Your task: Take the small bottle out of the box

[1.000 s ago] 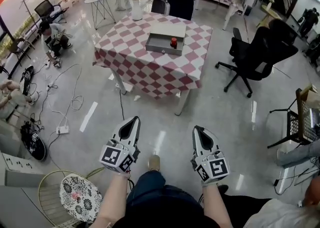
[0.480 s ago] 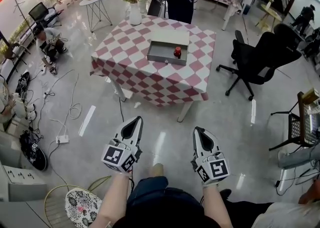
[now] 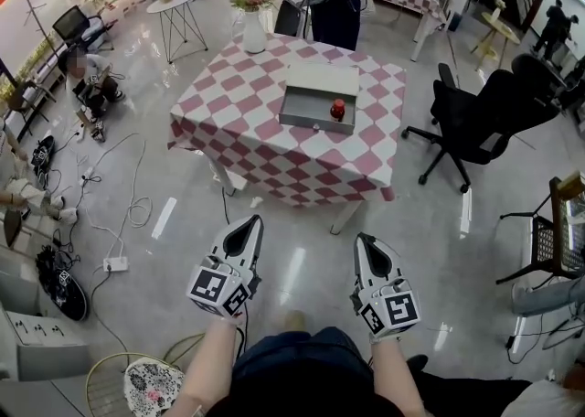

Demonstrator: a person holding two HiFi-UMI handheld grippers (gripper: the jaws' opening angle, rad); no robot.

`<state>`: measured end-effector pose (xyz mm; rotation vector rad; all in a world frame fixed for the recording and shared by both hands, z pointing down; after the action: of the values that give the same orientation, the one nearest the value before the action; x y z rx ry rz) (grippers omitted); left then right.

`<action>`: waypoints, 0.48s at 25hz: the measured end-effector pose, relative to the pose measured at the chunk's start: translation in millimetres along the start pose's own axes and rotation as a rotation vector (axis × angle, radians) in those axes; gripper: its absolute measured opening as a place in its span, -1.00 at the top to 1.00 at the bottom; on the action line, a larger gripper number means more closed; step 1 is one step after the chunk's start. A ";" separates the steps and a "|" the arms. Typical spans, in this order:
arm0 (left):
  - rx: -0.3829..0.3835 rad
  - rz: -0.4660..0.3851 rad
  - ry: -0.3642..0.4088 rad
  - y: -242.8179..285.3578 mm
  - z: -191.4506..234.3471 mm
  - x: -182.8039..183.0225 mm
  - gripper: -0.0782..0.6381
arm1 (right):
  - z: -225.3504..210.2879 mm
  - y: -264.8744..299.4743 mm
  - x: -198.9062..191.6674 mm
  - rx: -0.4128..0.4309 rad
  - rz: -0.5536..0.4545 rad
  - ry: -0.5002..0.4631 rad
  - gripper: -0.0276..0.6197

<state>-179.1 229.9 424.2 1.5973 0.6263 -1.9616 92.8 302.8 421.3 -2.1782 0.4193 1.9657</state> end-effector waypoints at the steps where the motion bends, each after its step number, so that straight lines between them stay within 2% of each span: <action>1: -0.001 -0.002 0.000 2.2 2.7 0.0 0.78 | -0.5 3.7 -0.3 0.001 0.001 -0.001 0.90; 12: 0.001 -0.011 -0.018 15.8 21.7 0.4 0.78 | -3.7 31.0 7.4 0.014 0.000 -0.010 0.90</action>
<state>-184.7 203.8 427.6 1.5787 0.6279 -1.9819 86.9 271.8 416.1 -2.1594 0.4308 1.9662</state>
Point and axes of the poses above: the fingertips, and each gripper's own axes: y forward along the fingers, z to its left, x out of its top, the point moved 8 cm from there along -y, backward along the fingers, and after that the axes turned 1 degree about -x, right-handed, at the moved point
